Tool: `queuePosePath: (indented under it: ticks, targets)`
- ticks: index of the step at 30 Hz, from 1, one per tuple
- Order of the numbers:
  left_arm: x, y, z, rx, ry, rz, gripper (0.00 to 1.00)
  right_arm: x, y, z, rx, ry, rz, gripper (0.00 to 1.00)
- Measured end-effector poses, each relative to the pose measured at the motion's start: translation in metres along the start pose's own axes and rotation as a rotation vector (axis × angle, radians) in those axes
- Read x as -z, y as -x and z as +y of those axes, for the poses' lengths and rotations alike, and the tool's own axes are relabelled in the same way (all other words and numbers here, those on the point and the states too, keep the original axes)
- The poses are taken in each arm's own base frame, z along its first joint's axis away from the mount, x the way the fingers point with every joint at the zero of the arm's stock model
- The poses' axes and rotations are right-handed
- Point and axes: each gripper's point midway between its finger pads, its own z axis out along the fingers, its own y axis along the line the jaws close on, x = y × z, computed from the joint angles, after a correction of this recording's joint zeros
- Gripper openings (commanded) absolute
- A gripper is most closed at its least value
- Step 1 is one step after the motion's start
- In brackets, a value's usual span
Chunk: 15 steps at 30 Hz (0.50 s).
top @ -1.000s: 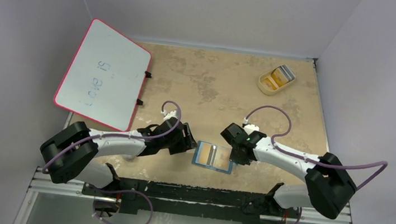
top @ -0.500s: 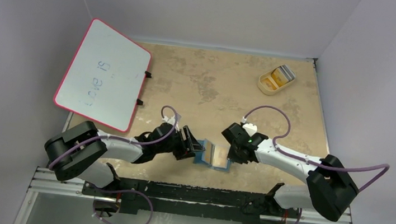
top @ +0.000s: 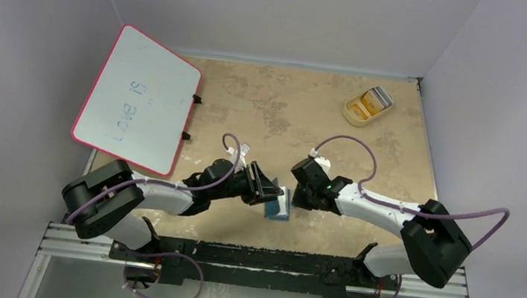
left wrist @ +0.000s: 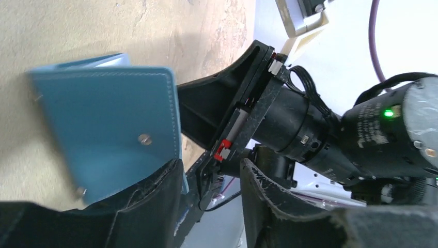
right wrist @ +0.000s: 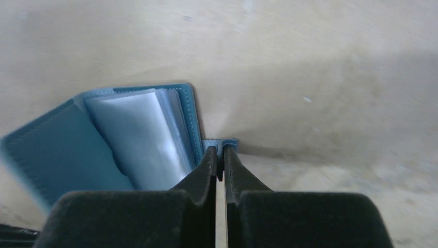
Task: Put the credit cards into the card holder
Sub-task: Close the card holder at the center of the board.
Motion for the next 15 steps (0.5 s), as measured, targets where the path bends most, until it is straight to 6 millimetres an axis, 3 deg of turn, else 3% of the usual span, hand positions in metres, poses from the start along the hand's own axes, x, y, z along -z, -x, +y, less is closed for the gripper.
queuePosePath:
  ticks: [2,6,10,15]
  targets:
    - [-0.006,0.0,-0.001,-0.02,-0.001,0.005,0.43,-0.004,0.003,0.016,0.008,0.058,0.0,0.0]
    - [-0.016,-0.002,0.018,-0.036,0.049,0.019,0.44,-0.011,0.01,0.036,0.029,0.117,-0.009,0.0]
    - [-0.017,-0.001,0.035,-0.06,0.125,0.016,0.43,-0.012,0.014,0.038,0.049,0.129,-0.023,0.0]
    - [-0.021,0.012,0.046,-0.129,0.246,-0.024,0.34,-0.007,0.025,0.039,0.084,0.151,-0.058,0.02]
